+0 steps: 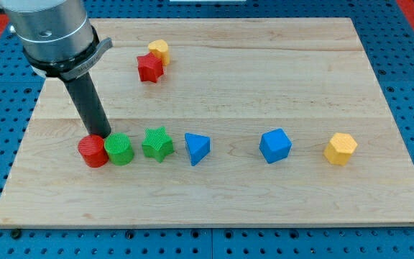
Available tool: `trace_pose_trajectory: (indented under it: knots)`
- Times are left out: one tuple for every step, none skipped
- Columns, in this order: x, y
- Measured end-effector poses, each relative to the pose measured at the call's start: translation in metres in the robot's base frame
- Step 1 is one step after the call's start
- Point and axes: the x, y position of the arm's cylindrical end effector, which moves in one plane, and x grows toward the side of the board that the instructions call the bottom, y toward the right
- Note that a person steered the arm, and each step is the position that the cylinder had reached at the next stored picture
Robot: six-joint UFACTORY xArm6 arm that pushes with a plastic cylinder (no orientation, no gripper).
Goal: Place the red star in between the blue cube and blue triangle
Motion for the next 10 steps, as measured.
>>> trace_pose_trajectory:
  knots:
    - [0.000,0.000]
    - [-0.007,0.000]
    - [-0.066,-0.004]
    - [-0.073,-0.008]
    - [-0.116,0.008]
    - [-0.138,0.007]
    - [-0.149,0.024]
    - [-0.157,0.071]
    - [-0.116,0.120]
    - [-0.143,0.129]
